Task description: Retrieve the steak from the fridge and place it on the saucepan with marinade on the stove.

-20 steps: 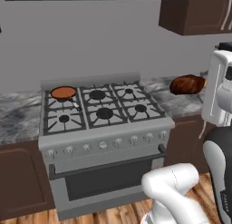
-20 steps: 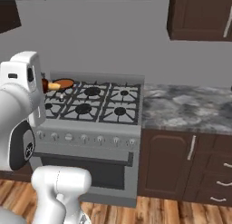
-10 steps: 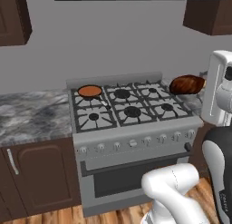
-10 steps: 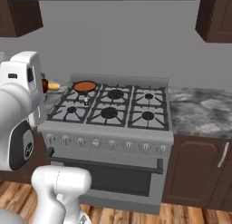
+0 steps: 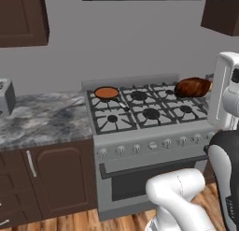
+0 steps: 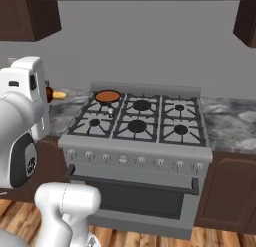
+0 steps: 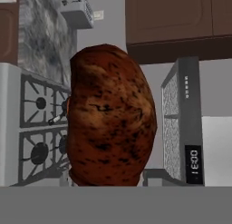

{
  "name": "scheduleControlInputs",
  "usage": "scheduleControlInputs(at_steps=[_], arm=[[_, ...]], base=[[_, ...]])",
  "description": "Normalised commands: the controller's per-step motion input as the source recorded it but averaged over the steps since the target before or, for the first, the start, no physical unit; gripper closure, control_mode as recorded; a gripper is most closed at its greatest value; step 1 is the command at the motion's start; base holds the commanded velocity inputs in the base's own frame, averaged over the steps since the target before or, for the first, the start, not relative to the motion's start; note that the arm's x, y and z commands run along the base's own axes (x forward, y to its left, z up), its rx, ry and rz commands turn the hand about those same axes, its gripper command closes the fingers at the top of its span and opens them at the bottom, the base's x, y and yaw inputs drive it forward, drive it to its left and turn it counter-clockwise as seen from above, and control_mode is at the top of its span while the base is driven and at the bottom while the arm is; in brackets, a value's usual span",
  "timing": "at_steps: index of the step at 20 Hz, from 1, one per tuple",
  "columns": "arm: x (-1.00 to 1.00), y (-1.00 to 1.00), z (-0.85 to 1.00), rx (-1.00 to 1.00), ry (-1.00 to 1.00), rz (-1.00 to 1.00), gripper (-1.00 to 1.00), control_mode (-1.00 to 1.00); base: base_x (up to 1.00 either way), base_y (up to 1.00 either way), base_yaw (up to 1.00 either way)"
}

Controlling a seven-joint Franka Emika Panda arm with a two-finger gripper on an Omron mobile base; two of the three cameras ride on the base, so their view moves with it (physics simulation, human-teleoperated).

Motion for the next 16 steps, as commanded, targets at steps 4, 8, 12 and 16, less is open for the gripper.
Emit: scheduleControlInputs(at_steps=[4, 8, 12, 16], arm=[[0.0, 0.0, 0.0, 0.0, 0.0, 0.0, 1.0, 1.0], [0.0, 0.0, 0.0, 0.0, 0.0, 0.0, 1.0, 1.0], [0.0, 0.0, 0.0, 0.0, 0.0, 0.0, 1.0, 1.0], [0.0, 0.0, 0.0, 0.0, 0.0, 0.0, 1.0, 1.0]], base=[[0.33, 0.38, 0.0], [0.34, 0.55, 0.02], [0.34, 0.58, 0.04], [0.37, 0.33, 0.01]])
